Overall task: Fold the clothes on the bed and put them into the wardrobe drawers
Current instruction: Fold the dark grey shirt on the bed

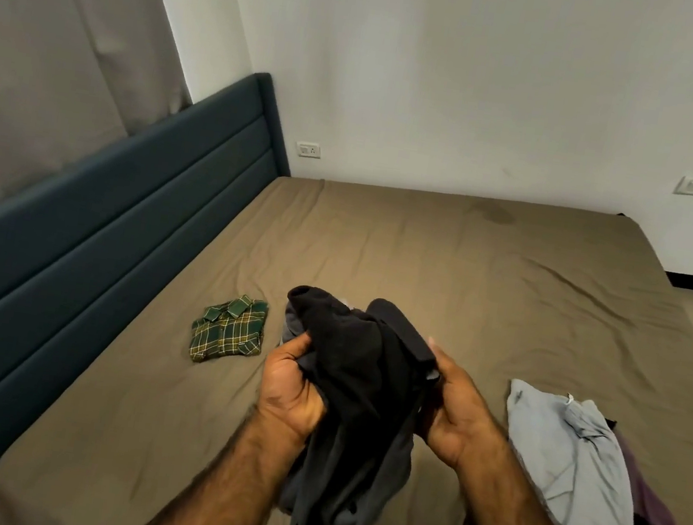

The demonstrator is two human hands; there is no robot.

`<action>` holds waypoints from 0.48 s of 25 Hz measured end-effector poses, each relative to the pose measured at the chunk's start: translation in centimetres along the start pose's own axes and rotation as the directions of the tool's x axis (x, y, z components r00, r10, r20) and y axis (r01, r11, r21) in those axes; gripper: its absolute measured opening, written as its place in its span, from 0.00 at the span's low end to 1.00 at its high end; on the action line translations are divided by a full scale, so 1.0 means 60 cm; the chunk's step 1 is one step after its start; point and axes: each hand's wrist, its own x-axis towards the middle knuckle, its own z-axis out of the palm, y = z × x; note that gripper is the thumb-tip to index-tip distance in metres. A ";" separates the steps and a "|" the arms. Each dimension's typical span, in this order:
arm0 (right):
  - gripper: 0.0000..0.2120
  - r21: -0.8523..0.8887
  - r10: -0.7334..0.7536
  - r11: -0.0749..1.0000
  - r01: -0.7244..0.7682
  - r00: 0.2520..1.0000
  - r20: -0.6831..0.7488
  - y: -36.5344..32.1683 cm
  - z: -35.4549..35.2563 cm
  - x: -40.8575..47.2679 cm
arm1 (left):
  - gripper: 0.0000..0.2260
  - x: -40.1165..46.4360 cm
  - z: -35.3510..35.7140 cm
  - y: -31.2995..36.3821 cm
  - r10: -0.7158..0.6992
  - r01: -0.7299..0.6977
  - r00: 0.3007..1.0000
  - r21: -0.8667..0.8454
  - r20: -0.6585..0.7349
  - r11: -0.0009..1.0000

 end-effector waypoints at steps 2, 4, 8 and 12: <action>0.13 -0.016 -0.040 0.999 0.040 0.999 -0.015 -0.003 -0.006 0.003 | 0.17 -0.002 -0.006 0.008 0.002 0.001 0.998 0.049 -0.060 0.999; 0.11 -0.015 -0.157 0.988 0.156 0.986 -0.053 -0.017 -0.009 0.003 | 0.15 0.012 -0.030 0.011 -0.028 0.060 0.983 0.175 -0.179 0.983; 0.06 -0.353 -0.462 0.826 0.439 0.886 0.022 -0.045 0.006 -0.013 | 0.27 0.030 -0.097 0.004 0.468 0.294 0.743 0.862 -0.478 0.413; 0.11 -0.651 -0.637 0.384 0.656 0.698 0.327 -0.054 0.037 -0.041 | 0.33 0.021 -0.028 -0.009 0.316 -0.105 0.948 0.965 0.024 0.240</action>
